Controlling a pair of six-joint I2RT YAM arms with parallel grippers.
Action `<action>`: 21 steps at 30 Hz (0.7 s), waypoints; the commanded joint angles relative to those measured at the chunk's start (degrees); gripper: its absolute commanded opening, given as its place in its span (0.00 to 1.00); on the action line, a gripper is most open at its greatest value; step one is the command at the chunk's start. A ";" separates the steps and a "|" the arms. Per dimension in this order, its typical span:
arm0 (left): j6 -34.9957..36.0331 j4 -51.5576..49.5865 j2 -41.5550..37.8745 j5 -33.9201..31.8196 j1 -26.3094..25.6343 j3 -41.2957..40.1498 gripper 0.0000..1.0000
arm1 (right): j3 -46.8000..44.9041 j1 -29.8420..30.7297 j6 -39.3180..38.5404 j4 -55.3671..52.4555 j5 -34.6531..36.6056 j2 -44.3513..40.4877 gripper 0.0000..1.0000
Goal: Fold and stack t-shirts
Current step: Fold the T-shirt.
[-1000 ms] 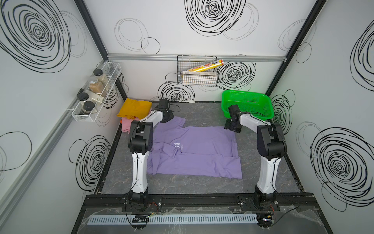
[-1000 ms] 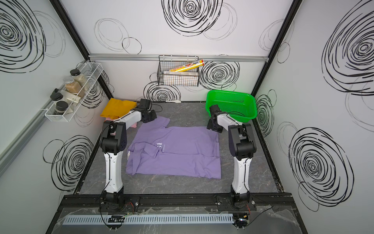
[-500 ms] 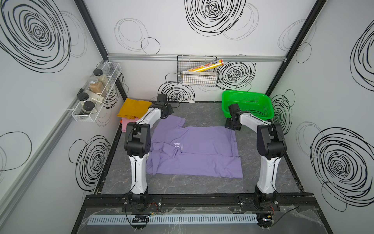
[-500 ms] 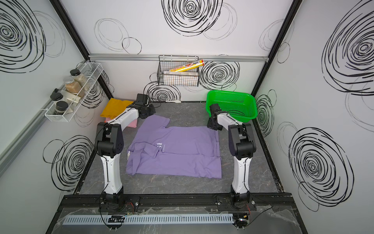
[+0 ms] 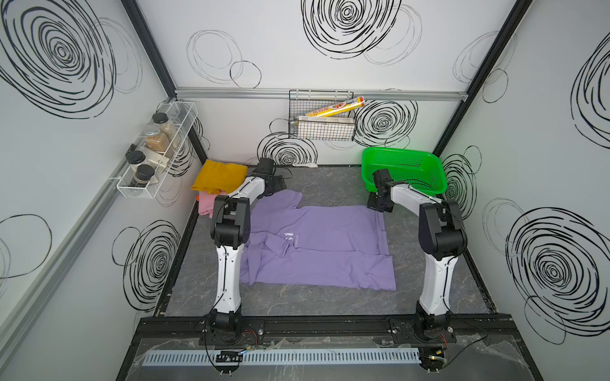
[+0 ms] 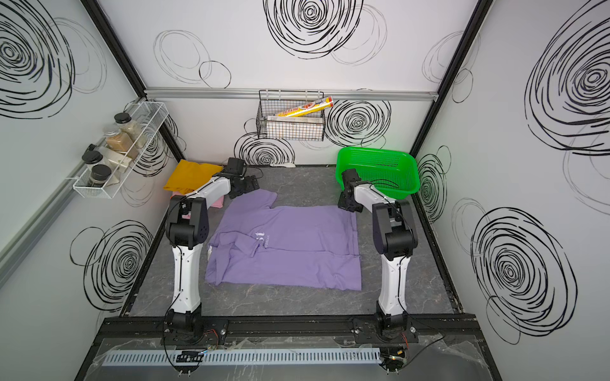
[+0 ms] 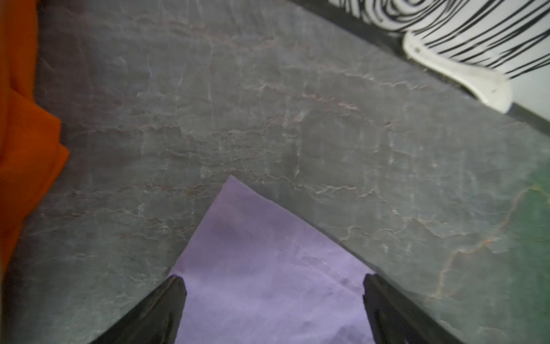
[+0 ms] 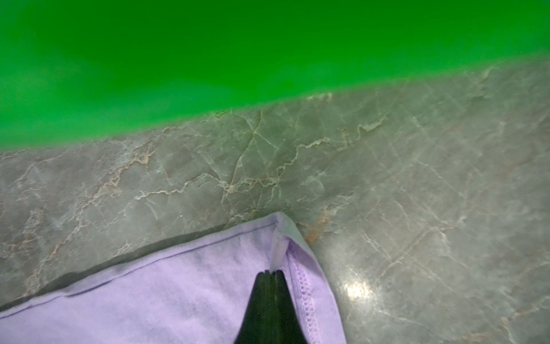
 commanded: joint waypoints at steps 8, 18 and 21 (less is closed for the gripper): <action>1.52 -0.11 4.44 -1.01 0.61 2.11 0.65 | 0.55 -0.33 -0.80 -1.05 0.05 0.31 0.00; 1.53 0.28 1.36 -1.65 -0.30 0.93 0.00 | 2.19 -0.35 -0.75 -1.49 -0.62 1.28 0.00; 1.57 0.28 -0.64 -1.97 -0.51 0.97 0.00 | 2.23 -0.32 -0.70 -1.49 -1.01 0.99 0.00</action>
